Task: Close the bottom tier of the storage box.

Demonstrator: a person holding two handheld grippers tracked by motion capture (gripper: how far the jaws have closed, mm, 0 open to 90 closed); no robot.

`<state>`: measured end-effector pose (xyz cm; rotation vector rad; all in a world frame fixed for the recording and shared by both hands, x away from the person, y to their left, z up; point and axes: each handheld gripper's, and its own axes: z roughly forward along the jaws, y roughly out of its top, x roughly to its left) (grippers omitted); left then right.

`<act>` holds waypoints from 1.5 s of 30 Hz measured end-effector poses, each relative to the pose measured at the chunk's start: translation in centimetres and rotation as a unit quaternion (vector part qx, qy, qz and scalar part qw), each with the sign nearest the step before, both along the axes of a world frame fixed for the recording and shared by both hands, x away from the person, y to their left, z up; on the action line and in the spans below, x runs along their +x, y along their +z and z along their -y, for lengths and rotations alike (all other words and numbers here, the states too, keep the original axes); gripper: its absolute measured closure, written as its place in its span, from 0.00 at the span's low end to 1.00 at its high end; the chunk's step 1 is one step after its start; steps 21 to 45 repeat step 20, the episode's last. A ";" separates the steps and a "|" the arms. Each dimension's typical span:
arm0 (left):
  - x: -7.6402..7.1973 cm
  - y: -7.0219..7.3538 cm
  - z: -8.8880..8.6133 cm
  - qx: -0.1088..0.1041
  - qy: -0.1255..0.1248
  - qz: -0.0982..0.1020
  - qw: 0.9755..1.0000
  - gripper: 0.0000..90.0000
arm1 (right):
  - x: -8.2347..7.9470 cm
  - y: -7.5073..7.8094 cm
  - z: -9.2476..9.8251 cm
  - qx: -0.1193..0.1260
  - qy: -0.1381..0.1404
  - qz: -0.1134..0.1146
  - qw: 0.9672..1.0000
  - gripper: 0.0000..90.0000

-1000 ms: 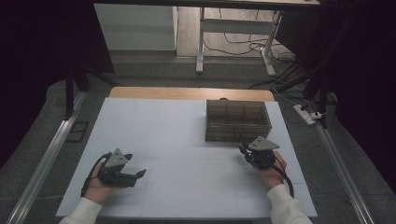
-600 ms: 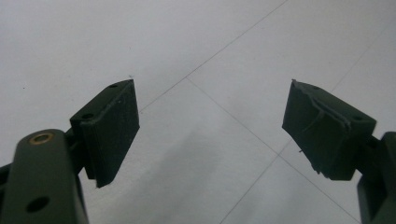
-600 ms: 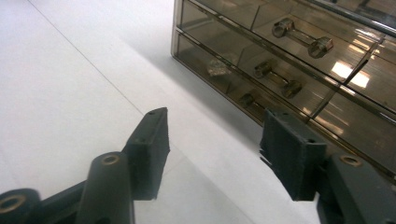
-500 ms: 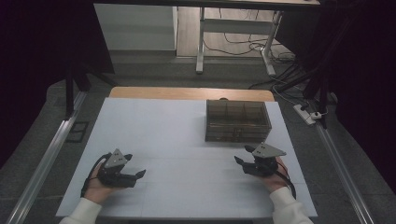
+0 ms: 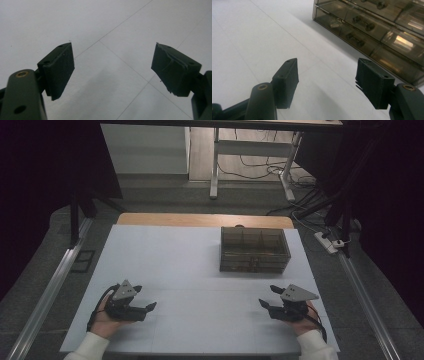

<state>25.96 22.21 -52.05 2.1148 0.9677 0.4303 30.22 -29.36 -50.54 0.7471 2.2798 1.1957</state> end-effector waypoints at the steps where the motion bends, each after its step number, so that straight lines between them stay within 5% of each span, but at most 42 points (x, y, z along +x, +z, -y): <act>1: 0.0 0.0 0.0 0.001 0.000 0.000 1.000 0.20 | -0.1 -0.1 0.2 0.001 -0.001 -0.002 1.000 0.38; 45: 0.1 -0.2 0.1 0.006 -0.002 -0.002 1.000 0.20 | 0.1 -0.4 0.6 -0.001 -0.003 -0.004 1.000 0.38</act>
